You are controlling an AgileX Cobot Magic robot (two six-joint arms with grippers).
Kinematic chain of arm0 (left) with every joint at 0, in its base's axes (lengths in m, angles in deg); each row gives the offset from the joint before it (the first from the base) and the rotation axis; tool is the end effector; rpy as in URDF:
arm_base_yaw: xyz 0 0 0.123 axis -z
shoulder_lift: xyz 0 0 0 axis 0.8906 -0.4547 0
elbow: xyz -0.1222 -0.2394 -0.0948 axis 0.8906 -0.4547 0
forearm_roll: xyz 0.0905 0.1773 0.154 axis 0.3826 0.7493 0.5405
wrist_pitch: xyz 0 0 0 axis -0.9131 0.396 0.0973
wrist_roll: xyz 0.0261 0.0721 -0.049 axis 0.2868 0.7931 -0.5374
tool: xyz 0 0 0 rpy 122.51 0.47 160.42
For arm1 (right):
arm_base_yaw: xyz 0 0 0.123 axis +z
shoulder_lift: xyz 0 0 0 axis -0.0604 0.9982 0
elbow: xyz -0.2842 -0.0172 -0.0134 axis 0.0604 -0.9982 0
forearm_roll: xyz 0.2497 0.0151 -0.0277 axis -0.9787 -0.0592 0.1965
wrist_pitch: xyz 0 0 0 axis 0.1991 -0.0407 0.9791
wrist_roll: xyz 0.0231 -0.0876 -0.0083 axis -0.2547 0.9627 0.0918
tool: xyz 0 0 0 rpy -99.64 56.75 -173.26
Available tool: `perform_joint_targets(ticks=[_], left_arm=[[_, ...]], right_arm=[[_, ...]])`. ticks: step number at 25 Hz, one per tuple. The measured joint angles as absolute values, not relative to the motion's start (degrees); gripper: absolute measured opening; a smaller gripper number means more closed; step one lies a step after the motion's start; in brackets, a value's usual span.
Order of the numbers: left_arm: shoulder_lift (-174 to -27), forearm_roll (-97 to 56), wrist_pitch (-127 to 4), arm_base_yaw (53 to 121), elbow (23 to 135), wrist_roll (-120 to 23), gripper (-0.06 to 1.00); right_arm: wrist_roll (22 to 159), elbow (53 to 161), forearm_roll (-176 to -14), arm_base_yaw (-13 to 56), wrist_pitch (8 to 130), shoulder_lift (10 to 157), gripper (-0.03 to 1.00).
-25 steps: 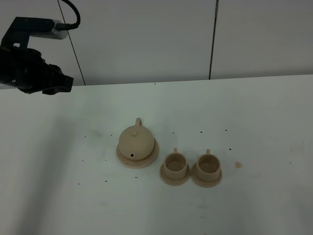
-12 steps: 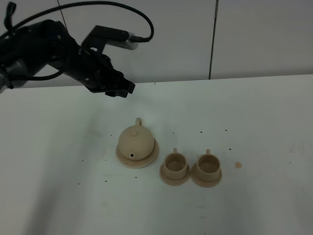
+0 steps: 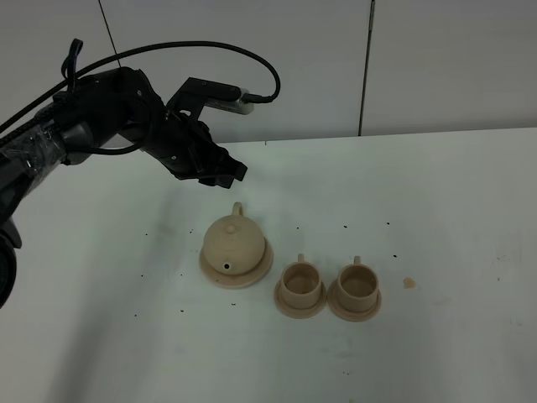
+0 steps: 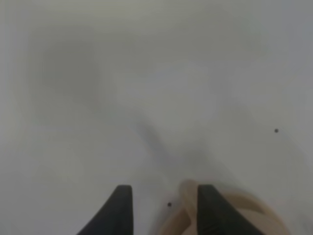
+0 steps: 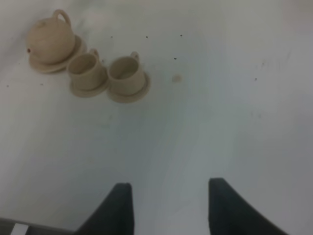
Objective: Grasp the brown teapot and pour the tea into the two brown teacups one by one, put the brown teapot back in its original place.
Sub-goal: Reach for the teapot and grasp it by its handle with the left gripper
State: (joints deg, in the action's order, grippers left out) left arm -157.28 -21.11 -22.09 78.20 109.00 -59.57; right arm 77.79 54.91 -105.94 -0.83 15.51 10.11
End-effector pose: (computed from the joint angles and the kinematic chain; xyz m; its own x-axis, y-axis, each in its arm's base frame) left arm 0.4840 -0.1482 0.1920 -0.7235 0.4207 -0.5472 0.5177 0.8551 -0.0270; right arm -0.0096 0.0257 0.2760 -0.4560 -0.0397 -0.8891 -0.3079 0.9443 0.1158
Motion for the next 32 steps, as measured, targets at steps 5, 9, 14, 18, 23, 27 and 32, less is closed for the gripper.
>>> perform_joint_targets(ticks=[5, 9, 14, 18, 23, 27, 32], left_arm=[[-157.44, -21.38, -24.49, 79.36, 109.05, -59.52, 0.38], [-158.57, -21.57, -24.86, 80.44, 109.1, -59.52, 0.38], [-160.3, -21.57, -24.79, 81.64, 109.1, -59.52, 0.38], [-160.72, -21.46, -24.48, 81.79, 109.1, -59.52, 0.38], [-160.72, -21.39, -24.37, 81.82, 109.1, -59.52, 0.38], [-160.72, -21.17, -24.08, 81.82, 109.1, -59.52, 0.38], [-160.72, -18.77, -23.22, 81.82, 109.1, -59.76, 0.38]], right_arm=[[77.79, 54.91, -105.94, -0.83, 15.56, 10.11, 0.35], [77.79, 54.91, -105.94, -0.83, 15.56, 10.11, 0.35], [77.79, 54.91, -105.96, -0.83, 15.56, 10.11, 0.35], [77.79, 54.91, -105.96, -0.83, 15.56, 10.11, 0.35], [77.79, 54.91, -105.96, -0.83, 15.56, 10.11, 0.35], [77.79, 54.91, -105.96, -0.83, 15.56, 10.11, 0.35], [77.79, 54.91, -105.96, -0.83, 15.56, 10.11, 0.35]])
